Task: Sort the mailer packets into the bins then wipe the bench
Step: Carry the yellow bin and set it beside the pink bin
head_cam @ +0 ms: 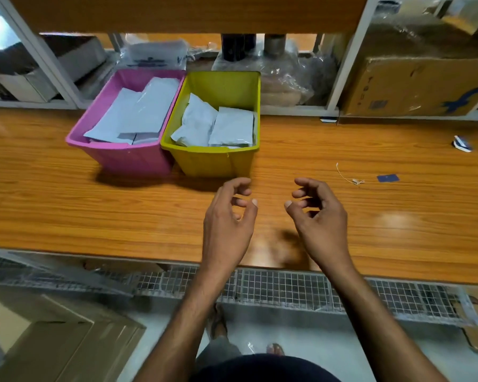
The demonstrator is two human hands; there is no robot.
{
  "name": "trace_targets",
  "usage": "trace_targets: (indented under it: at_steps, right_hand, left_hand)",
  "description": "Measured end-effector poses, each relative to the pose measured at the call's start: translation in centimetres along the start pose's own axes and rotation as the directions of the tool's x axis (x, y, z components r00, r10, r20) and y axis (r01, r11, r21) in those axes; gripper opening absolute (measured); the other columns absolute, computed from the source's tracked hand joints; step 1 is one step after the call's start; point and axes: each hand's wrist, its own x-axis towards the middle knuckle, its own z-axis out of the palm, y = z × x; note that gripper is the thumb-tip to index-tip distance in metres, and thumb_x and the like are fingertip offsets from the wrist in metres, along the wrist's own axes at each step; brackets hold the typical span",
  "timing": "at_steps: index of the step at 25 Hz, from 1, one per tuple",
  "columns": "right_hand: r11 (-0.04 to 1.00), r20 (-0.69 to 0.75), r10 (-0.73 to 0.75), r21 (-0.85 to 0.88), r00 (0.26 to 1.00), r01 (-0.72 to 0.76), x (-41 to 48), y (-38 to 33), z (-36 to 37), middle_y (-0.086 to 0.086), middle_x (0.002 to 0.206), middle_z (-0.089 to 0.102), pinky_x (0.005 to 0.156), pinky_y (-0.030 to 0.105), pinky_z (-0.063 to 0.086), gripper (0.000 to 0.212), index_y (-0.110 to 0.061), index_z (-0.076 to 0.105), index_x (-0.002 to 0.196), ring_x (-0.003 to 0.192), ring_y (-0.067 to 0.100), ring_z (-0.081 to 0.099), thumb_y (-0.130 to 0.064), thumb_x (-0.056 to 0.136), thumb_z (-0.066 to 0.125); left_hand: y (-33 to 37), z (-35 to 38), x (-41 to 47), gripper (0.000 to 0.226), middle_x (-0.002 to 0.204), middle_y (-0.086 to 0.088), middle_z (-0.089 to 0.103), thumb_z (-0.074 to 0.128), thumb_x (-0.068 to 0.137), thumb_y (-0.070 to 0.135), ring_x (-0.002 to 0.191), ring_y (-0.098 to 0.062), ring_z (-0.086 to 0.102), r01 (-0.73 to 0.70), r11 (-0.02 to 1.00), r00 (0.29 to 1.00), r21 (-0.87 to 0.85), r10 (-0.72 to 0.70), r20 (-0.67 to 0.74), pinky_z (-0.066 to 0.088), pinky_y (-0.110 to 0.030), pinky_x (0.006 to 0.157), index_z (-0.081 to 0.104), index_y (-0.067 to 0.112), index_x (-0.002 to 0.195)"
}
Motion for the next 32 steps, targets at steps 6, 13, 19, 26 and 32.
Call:
trace_targets:
  at_steps: [6,13,19,26,32]
  right_hand:
    - [0.998,0.038,0.057,0.018,0.998,-0.058,-3.6,0.8,-2.6,-0.008,0.095,0.068,0.065,0.018,0.049,0.038,-0.026,0.067,0.117,0.076,0.005,0.060,-0.007,0.086,0.076]
    - [0.995,0.071,0.088,0.033,0.994,-0.090,-6.4,-0.5,-1.0,-0.009,0.096,0.067,0.063,0.021,0.050,0.037,-0.028,0.066,0.118,0.077,0.005,0.061,-0.009,0.088,0.075]
    - [0.991,0.191,0.103,0.064,0.976,-0.117,-10.2,-1.9,4.1,-0.007,0.100,0.066,0.068,0.025,0.056,0.038,-0.027,0.065,0.119,0.082,0.010,0.063,-0.008,0.088,0.075]
    - [0.944,0.496,0.165,0.170,0.853,-0.282,-13.6,-3.4,8.8,0.008,0.111,0.067,0.080,0.024,0.059,0.045,-0.021,0.063,0.122,0.083,0.010,0.064,0.003,0.085,0.075]
    - [0.873,0.750,0.231,0.122,0.620,-0.473,-16.4,-5.2,14.2,0.001,0.112,0.072,0.080,0.032,0.058,0.038,-0.022,0.063,0.124,0.093,0.011,0.069,-0.006,0.090,0.070]
  left_hand:
    - [0.8,0.9,-3.9,0.035,0.110,0.011,0.066,0.069,0.095,0.014,0.088,-0.009,0.064,0.053,0.999,0.998,-0.008,-0.052,0.035,0.048,-0.019,0.065,0.061,0.028,0.126]
    - [0.8,-1.7,-5.9,0.035,0.113,0.015,0.064,0.068,0.096,0.017,0.092,-0.005,0.063,0.064,0.998,0.995,0.022,-0.065,0.078,0.047,-0.014,0.065,0.059,0.031,0.127]
    - [-1.9,-7.4,-8.8,0.038,0.116,0.011,0.063,0.069,0.096,0.014,0.093,-0.003,0.064,0.173,0.984,0.984,-0.028,-0.174,-0.034,0.049,-0.012,0.068,0.058,0.028,0.129]
    - [-4.0,-13.1,-13.6,0.049,0.129,0.007,0.063,0.075,0.091,0.008,0.099,-0.006,0.070,0.321,0.923,0.880,-0.215,-0.374,-0.291,0.059,-0.026,0.078,0.056,0.025,0.133]
    - [-4.7,-18.0,-18.9,0.037,0.121,0.004,0.070,0.071,0.095,0.014,0.102,-0.008,0.071,0.398,0.771,0.616,-0.496,-0.626,-0.479,0.058,-0.028,0.084,0.059,0.024,0.129]
